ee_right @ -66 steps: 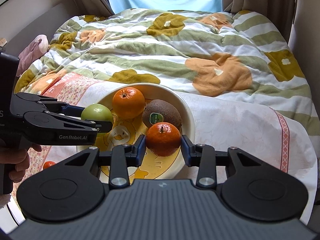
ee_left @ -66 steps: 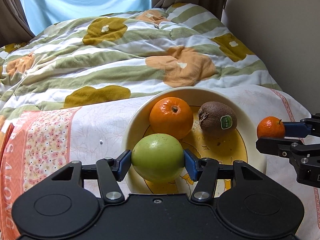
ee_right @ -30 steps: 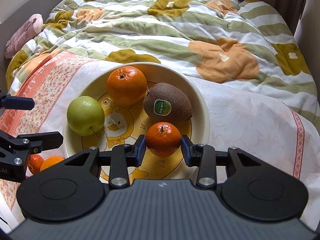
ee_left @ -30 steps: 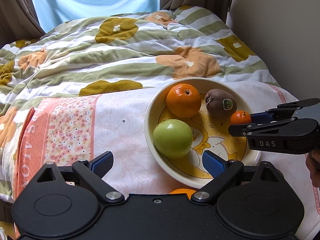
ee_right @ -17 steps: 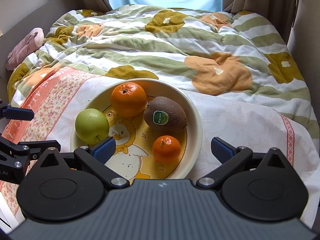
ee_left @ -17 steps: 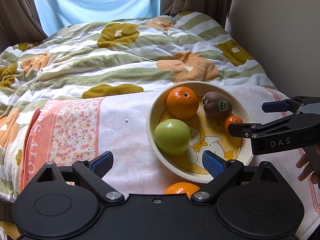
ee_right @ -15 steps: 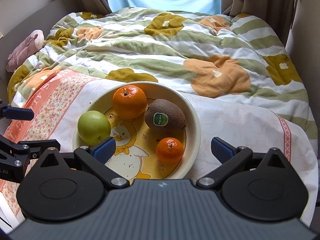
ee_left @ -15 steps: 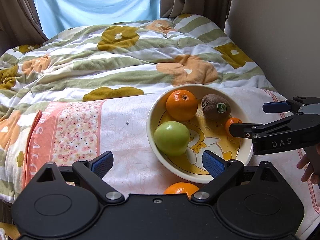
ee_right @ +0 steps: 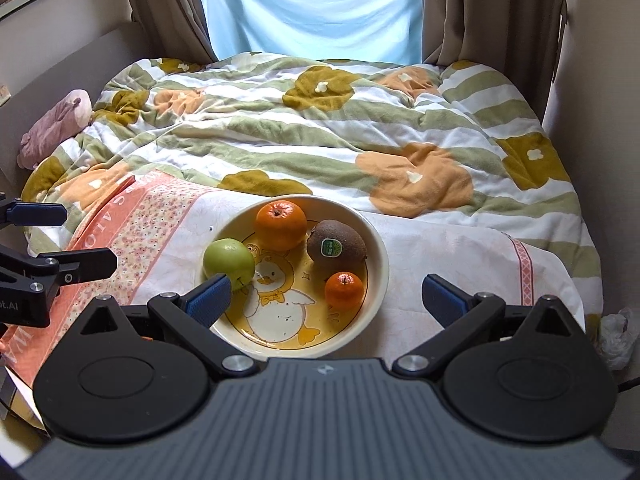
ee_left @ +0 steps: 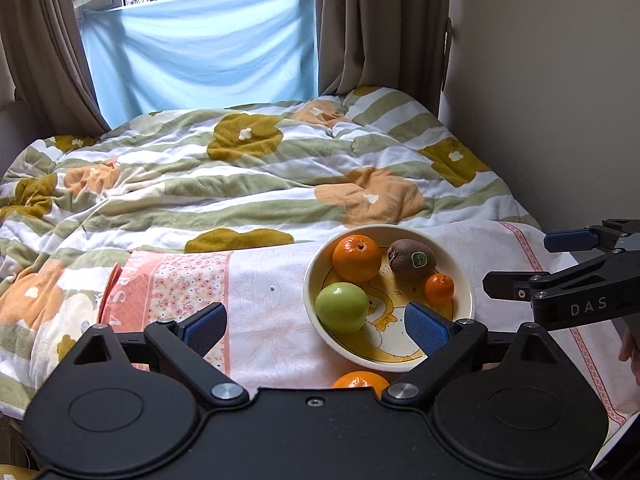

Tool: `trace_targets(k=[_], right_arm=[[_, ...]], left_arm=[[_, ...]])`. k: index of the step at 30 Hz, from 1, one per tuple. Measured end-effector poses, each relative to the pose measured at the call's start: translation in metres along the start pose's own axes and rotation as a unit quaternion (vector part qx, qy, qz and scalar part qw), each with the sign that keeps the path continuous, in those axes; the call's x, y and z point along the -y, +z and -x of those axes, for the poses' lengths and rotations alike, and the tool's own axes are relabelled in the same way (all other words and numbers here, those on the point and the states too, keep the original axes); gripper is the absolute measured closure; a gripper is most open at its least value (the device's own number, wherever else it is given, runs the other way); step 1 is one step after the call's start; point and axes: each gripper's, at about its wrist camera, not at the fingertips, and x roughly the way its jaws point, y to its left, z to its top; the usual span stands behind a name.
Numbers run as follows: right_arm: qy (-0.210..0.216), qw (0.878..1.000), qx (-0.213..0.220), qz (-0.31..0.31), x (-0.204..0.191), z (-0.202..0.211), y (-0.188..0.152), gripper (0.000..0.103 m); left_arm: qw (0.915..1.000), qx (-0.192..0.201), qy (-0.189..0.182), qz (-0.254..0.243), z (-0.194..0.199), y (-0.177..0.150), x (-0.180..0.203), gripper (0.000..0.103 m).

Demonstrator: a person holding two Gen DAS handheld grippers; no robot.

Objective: Organize fruits
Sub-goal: 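Withdraw both grippers from the bowl toward the remaining fruit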

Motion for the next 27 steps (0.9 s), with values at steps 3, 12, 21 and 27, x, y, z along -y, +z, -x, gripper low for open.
trace_targets(k=[3, 12, 21, 27], right_arm=[[-0.002, 1.0, 0.003, -0.012, -0.003, 0.02, -0.003, 0.0], [-0.044, 0.996, 0.023, -0.078, -0.019, 0.062, -0.031, 0.0], [-0.087, 0.987, 0.026, -0.133, -0.051, 0.081, -0.068, 0.0], [-0.097, 0.981, 0.021, -0.167, -0.062, 0.072, -0.09, 0.0]], left_arm=[[1.0, 0.008, 0.001, 0.001, 0.015, -0.002, -0.002, 0.005], [0.9994, 0.021, -0.026, -0.005, 0.04, -0.02, -0.01, 0.005], [0.9943, 0.022, -0.079, -0.069, 0.048, -0.046, -0.012, 0.005], [0.9868, 0.021, -0.103, -0.123, 0.028, -0.064, -0.004, 0.005]])
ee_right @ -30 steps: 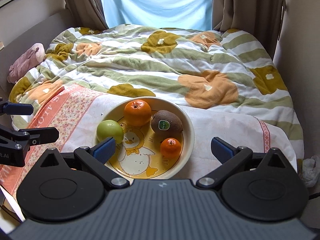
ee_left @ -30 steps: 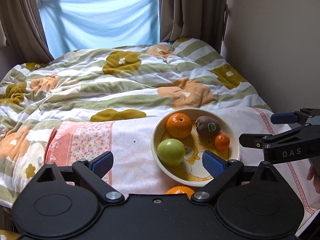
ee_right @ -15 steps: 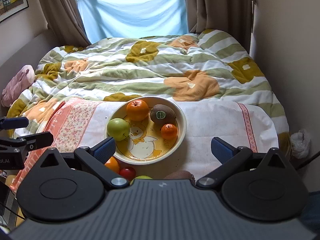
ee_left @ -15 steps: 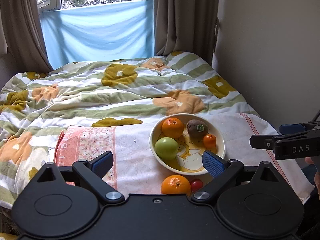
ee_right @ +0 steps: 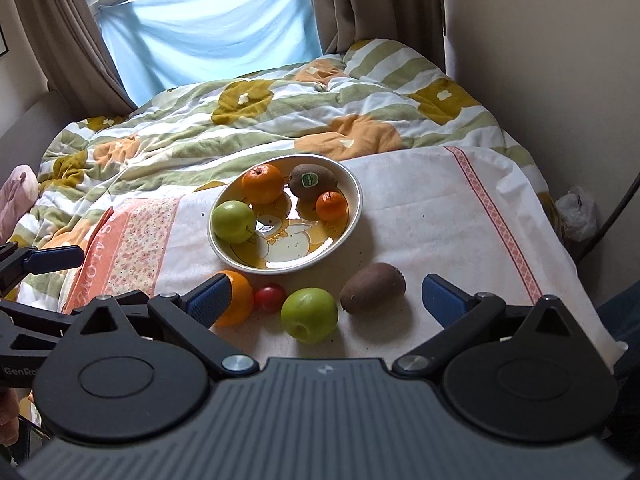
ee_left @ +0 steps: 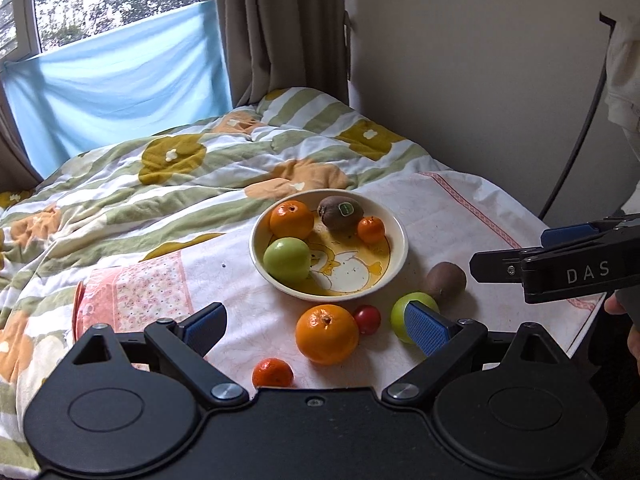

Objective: Organize fruits
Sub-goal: 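Withdraw both grippers from the bowl toward the remaining fruit, then grasp the large orange with the left gripper while the right gripper grasps the green apple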

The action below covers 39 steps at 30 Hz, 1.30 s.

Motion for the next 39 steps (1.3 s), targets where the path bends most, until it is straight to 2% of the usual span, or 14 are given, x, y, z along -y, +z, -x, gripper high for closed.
trace_targets(k=[7, 19, 23, 27, 30, 32, 39], right_arm=[[-0.014, 0.999, -0.016, -0.027, 0.0, -0.031, -0.021, 0.0], [-0.014, 0.998, -0.044, -0.053, 0.002, -0.084, -0.033, 0.0], [-0.009, 0.996, -0.06, -0.065, 0.004, -0.099, -0.032, 0.0], [-0.003, 0.995, -0.069, -0.075, 0.005, -0.108, -0.031, 0.0], [0.001, 0.994, -0.075, -0.073, 0.005, -0.113, -0.031, 0.0], [0.005, 0.994, -0.079, -0.074, 0.005, -0.115, -0.031, 0.0], [0.008, 0.993, -0.085, -0.075, 0.007, -0.12, -0.032, 0.0]], left_arm=[[0.9993, -0.018, -0.023, -0.023, -0.043, -0.01, -0.004, 0.006], [0.9948, -0.069, -0.043, -0.061, -0.112, -0.025, -0.005, 0.017], [0.9924, -0.08, -0.054, -0.076, -0.126, -0.027, -0.002, 0.019], [0.9905, -0.092, -0.056, -0.086, -0.138, -0.029, 0.001, 0.027], [0.9901, -0.096, -0.056, -0.086, -0.143, -0.029, 0.001, 0.027], [0.9899, -0.097, -0.053, -0.089, -0.144, -0.03, 0.003, 0.034], [0.99, -0.092, -0.048, -0.095, -0.143, -0.031, 0.005, 0.035]])
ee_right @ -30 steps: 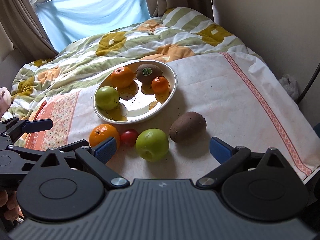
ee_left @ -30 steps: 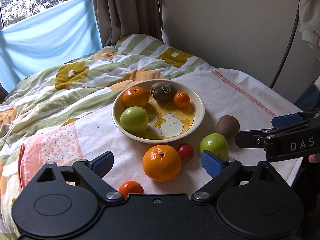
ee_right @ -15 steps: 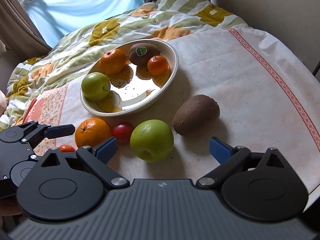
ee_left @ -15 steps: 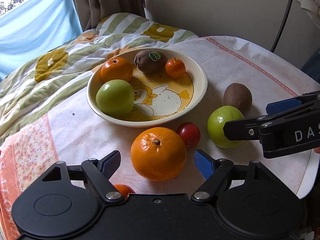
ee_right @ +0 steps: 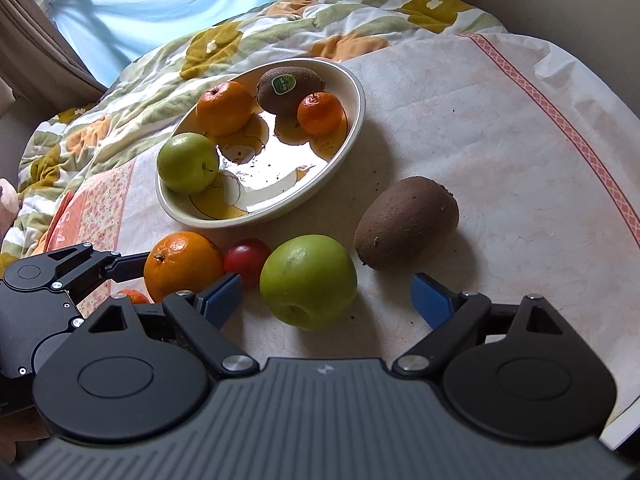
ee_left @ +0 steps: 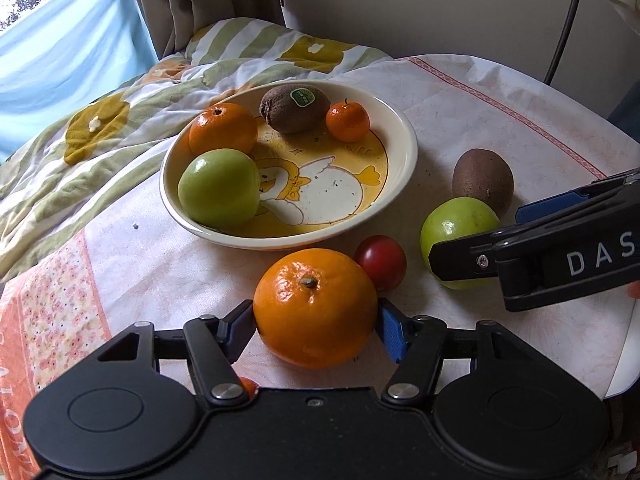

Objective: Organize fruits
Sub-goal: 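Grasp the large orange with the left gripper while the right gripper grasps the green apple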

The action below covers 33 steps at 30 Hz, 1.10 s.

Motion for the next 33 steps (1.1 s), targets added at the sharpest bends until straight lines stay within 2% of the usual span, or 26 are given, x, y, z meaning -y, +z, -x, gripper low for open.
trace_targets(k=[8, 12, 20, 23, 33], right_arm=[[0.003, 1.0, -0.006, 0.001, -0.001, -0.005, 0.0, 0.009], [0.008, 1.0, -0.008, 0.003, -0.003, -0.007, 0.001, 0.017], [0.015, 1.0, -0.009, 0.003, -0.005, -0.013, 0.001, 0.024], [0.021, 1.0, -0.008, 0.003, -0.005, -0.014, 0.0, 0.033], [0.026, 1.0, -0.002, 0.012, -0.007, -0.002, -0.002, 0.033]], left_arm=[[0.9998, -0.001, 0.011, 0.017, 0.006, -0.006, 0.003, 0.035], [0.9996, -0.001, 0.015, 0.025, 0.009, -0.008, 0.004, 0.035], [0.9991, 0.005, 0.022, 0.035, 0.018, -0.011, 0.006, 0.035], [0.9991, 0.006, 0.024, 0.036, 0.022, -0.011, 0.008, 0.035], [0.9983, 0.018, 0.031, 0.046, 0.041, -0.011, 0.011, 0.035]])
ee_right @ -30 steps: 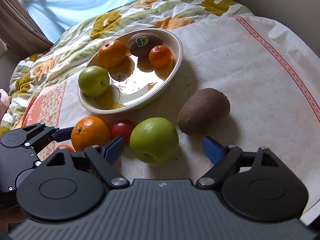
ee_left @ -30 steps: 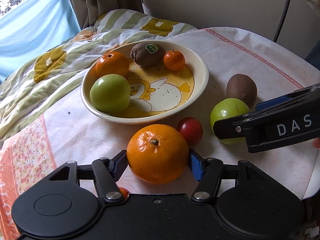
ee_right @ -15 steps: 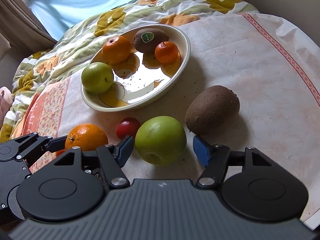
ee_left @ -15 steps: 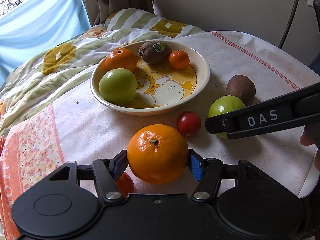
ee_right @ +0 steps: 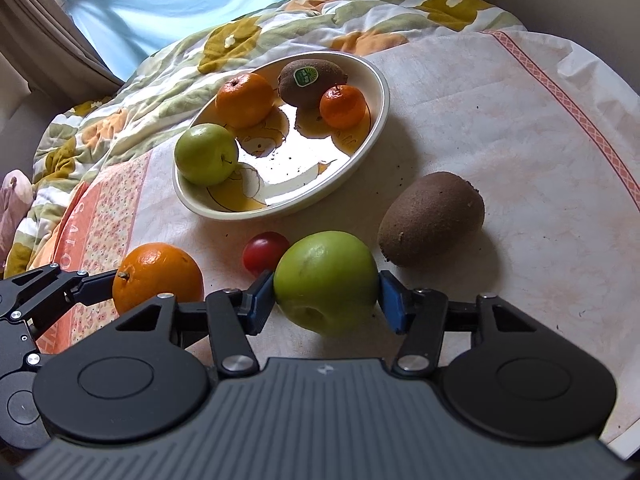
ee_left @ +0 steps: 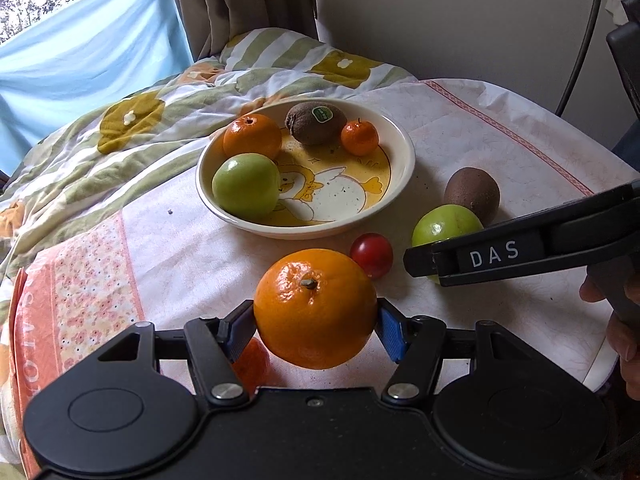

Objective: Organize fruits
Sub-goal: 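Grasp the large orange with the left gripper while the right gripper grasps the green apple, then lower the large orange into the bowl with the left gripper while the right gripper carries the apple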

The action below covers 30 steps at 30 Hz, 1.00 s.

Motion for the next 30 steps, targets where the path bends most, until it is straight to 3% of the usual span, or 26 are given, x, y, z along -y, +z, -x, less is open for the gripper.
trace_targets(k=[19, 30], right_arm=[[0.018, 0.998, 0.057, 0.029, -0.006, 0.087, 0.035, 0.033], [0.054, 0.995, 0.052, 0.07, 0.023, 0.082, 0.088, 0.033]], left_arm=[[0.9974, 0.055, 0.018, 0.043, 0.07, 0.034, -0.001, 0.035], [0.9929, 0.066, 0.062, 0.078, 0.061, 0.077, 0.004, 0.035]])
